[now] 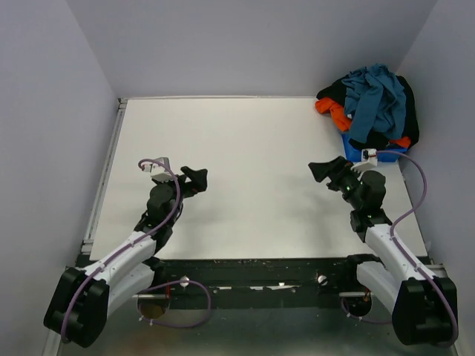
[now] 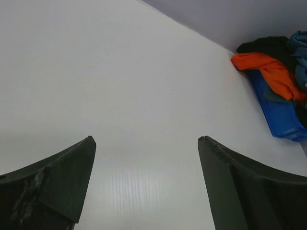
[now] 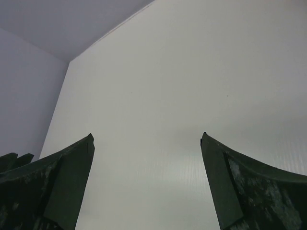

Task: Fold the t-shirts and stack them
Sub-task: Grab crumpled tshirt from bin with the right arm

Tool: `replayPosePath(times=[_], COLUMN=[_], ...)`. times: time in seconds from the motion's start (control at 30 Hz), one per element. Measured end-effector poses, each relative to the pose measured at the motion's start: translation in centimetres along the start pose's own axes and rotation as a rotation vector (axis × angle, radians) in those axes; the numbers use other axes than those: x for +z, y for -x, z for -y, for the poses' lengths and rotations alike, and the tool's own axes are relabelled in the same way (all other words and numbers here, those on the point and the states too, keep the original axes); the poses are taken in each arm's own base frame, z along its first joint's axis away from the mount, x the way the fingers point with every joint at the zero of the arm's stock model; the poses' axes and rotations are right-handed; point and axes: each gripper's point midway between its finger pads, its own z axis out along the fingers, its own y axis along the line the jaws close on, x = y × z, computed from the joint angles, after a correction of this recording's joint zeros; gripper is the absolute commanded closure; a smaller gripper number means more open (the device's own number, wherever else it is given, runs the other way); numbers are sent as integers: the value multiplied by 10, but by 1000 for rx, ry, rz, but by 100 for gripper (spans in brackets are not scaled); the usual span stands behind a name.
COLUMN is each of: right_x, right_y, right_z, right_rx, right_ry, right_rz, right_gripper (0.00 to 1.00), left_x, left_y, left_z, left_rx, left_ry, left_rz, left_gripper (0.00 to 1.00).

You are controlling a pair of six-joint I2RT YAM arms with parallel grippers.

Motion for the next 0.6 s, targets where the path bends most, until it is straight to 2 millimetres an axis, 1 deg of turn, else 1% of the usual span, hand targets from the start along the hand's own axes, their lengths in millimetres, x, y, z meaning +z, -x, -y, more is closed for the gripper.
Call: replayPosePath(times=[0.17,0.37,0.47,0.6], right_x=[0,0,1,7], right_y=[-1,1,7,29], right_z=[4,15,14,12], right_rx=[7,16,16,17], right_ry=[-23,-90,-107,-160], right_rz=[0,4,9,28], right_gripper=[0,0,2,3], left_x=[3,8,7,6], left_y=[-10,-9,-12,-14], left_z=[1,10,10,12], left_rx=[21,36,37,36], left_ry=[-6,-28,-34,-47], left_rz=[-55,-82,-93,-108], left_gripper=[1,1,1,1])
